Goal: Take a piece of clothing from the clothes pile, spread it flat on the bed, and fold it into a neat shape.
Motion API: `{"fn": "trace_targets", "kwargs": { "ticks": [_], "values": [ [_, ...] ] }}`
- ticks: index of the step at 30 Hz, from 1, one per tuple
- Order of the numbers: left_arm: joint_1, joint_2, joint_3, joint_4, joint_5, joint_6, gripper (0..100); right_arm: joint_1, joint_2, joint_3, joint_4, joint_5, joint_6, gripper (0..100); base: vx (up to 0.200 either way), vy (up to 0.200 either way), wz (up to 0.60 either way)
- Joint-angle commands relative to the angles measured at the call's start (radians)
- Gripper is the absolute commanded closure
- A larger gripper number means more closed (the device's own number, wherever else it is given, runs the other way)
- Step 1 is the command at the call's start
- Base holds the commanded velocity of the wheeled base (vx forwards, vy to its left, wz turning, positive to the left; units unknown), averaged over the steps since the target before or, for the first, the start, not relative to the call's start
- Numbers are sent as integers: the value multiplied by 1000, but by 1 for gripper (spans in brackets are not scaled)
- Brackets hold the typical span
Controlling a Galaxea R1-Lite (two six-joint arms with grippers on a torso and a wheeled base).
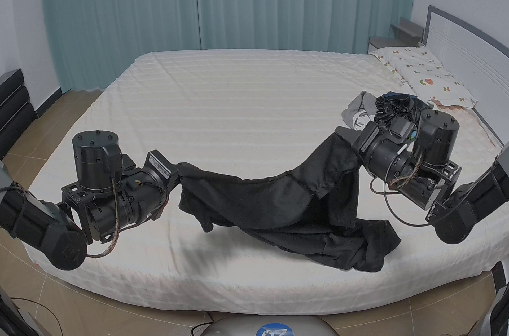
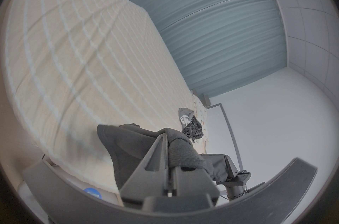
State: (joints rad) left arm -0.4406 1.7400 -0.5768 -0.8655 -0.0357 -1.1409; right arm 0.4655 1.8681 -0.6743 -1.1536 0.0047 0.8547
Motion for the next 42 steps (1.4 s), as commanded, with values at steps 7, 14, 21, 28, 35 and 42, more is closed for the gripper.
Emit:
{"fn": "trace_targets", "kwargs": {
  "ticks": [7,14,21,28,35,42],
  "values": [
    [-95,-175,28,184,0,36,100,27,-336,228,43,1,0,100,-200,0,0],
    [-102,-315,-25,272,8,36,100,36,-635,174,276,5,-2,100,-200,0,0],
    [-90,-428,-247,471,-1,39,100,21,-842,-85,542,34,-31,100,-29,0,0],
    [-1,-275,-385,530,-6,39,100,-157,-581,-350,566,100,-34,100,0,0,0],
    [68,-100,-471,522,-16,33,100,-189,-279,-496,482,93,-48,100,0,0,0],
    [108,26,-555,533,-96,24,100,-202,-75,-607,388,95,-91,100,171,0,0]
  ]
}}
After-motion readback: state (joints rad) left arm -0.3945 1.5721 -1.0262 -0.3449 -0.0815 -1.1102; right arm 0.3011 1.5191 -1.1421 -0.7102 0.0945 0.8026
